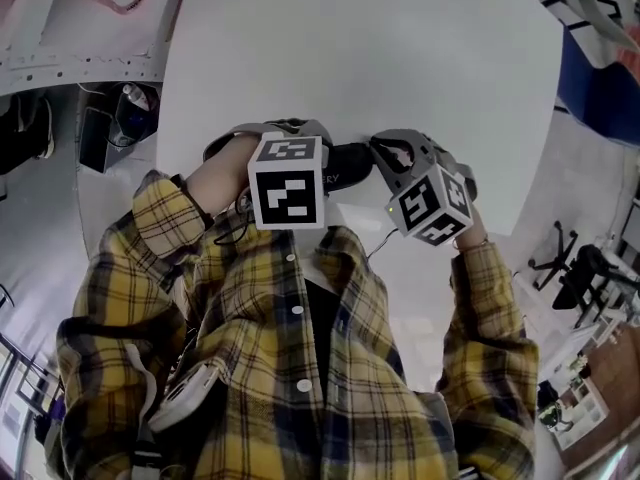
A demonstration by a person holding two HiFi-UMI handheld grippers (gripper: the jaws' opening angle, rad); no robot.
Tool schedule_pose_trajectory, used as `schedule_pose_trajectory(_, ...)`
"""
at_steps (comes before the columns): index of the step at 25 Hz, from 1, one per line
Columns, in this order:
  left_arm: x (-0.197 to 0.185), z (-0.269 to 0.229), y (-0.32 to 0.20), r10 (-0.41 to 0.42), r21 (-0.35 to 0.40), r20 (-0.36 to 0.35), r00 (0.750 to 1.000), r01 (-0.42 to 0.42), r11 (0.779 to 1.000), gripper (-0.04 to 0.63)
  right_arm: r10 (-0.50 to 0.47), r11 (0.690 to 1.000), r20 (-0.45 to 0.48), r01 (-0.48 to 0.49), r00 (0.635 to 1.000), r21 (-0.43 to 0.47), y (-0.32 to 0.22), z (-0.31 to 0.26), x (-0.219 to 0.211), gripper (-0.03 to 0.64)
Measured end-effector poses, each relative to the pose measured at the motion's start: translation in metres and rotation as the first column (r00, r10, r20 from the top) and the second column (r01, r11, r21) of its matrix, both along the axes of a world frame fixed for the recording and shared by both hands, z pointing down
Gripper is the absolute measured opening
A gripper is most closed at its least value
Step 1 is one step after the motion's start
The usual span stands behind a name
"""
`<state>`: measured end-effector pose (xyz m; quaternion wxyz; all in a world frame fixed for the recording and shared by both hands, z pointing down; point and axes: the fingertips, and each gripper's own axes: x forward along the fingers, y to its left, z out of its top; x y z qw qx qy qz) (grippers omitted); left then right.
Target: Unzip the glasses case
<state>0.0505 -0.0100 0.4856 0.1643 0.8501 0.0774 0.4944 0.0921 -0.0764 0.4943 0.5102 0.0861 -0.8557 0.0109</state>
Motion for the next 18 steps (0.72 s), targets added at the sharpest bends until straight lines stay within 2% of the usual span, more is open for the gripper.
schedule_pose_trajectory(3, 0.000, 0.000, 0.000, 0.001, 0.001, 0.000, 1.000, -0.001, 1.000, 0.331, -0.004, 0.999, 0.010, 0.004, 1.000, -0.032, 0.001, -0.001, 0.000, 0.002)
schedule_pose_trajectory(7, -0.003, 0.004, 0.007, -0.021, -0.010, -0.022, 1.000, 0.020, 1.000, 0.331, 0.054, 0.995, 0.007, -0.054, 0.998, -0.082, 0.004, -0.002, -0.001, 0.003)
schedule_pose_trajectory(11, -0.007, 0.000, -0.003, -0.031, 0.057, -0.043, 0.999, 0.034, 0.998, 0.334, 0.163, 0.982, 0.043, -0.158, 0.986, -0.099, 0.003, -0.011, 0.006, 0.003)
schedule_pose_trajectory(13, -0.011, -0.007, -0.012, -0.061, 0.085, -0.063, 0.996, 0.067, 0.994, 0.334, 0.244, 0.965, 0.077, -0.235, 0.967, -0.113, 0.003, -0.017, 0.009, 0.003)
schedule_pose_trajectory(15, -0.014, -0.020, -0.022, -0.128, 0.111, -0.104, 0.986, 0.140, 0.984, 0.333, 0.327, 0.939, 0.103, -0.310, 0.939, -0.150, 0.007, -0.025, 0.014, 0.003)
schedule_pose_trajectory(18, -0.013, -0.056, -0.047, -0.267, 0.121, -0.211, 0.940, 0.296, 0.947, 0.332, 0.465, 0.884, 0.182, -0.440, 0.867, -0.160, 0.001, -0.048, 0.019, 0.005)
